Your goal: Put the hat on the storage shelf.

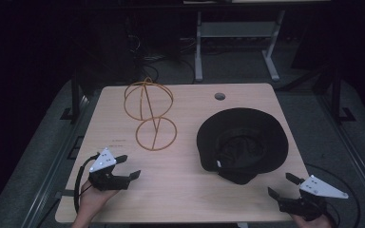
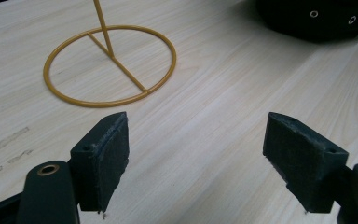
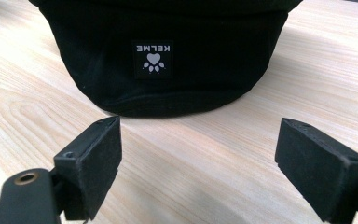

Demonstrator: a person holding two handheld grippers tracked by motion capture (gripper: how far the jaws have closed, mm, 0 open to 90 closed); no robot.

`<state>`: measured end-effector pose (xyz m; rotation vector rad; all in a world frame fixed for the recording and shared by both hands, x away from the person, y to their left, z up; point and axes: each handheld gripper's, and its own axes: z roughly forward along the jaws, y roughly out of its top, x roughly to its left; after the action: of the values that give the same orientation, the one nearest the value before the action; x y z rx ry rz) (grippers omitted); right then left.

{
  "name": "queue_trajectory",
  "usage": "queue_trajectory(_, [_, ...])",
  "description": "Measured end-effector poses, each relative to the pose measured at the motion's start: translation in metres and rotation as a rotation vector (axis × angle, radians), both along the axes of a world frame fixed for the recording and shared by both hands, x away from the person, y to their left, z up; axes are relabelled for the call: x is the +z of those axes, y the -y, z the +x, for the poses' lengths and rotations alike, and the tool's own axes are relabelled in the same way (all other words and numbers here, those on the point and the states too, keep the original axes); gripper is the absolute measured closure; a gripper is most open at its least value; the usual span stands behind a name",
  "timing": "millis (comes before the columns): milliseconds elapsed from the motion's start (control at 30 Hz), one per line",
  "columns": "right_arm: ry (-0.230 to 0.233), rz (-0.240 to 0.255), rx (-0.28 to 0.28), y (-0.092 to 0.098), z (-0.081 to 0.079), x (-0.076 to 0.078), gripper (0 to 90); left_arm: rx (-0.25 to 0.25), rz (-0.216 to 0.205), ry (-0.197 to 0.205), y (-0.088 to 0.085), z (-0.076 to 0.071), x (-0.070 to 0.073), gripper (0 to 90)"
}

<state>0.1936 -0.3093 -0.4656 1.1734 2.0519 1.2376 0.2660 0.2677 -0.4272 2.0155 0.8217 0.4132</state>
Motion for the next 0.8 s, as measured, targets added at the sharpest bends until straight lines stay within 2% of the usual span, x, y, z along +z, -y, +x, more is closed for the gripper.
queue_trajectory(267, [0.003, -0.002, 0.015, -0.002, 0.001, 0.001, 14.1, -0.014, -0.005, -0.008, 0.003, -0.001, 0.001, 22.0])
queue_trajectory(367, [-0.003, -0.008, 0.015, -0.003, 0.001, 0.001, 14.2, -0.034, -0.048, -0.006, 0.005, -0.002, 0.004, 21.1])
queue_trajectory(400, [-0.007, -0.011, 0.016, -0.004, 0.0, 0.001, 14.2, -0.041, -0.036, -0.004, 0.005, -0.003, 0.005, 21.0])
queue_trajectory(467, [-0.001, -0.011, 0.022, -0.006, 0.0, 0.001, 14.2, -0.05, -0.041, 0.0, 0.009, -0.004, 0.007, 20.8])
queue_trajectory(600, [0.011, -0.022, 0.032, -0.009, -0.002, 0.003, 14.2, -0.085, -0.024, 0.001, 0.017, -0.004, 0.009, 20.1])
queue_trajectory(633, [0.011, -0.022, 0.032, -0.009, -0.002, 0.003, 14.2, -0.091, -0.032, 0.001, 0.02, -0.004, 0.01, 20.1])
queue_trajectory(800, [0.01, 0.001, 0.022, -0.007, -0.002, 0.005, 14.2, -0.143, -0.022, 0.005, 0.036, 0.0, 0.016, 19.3])
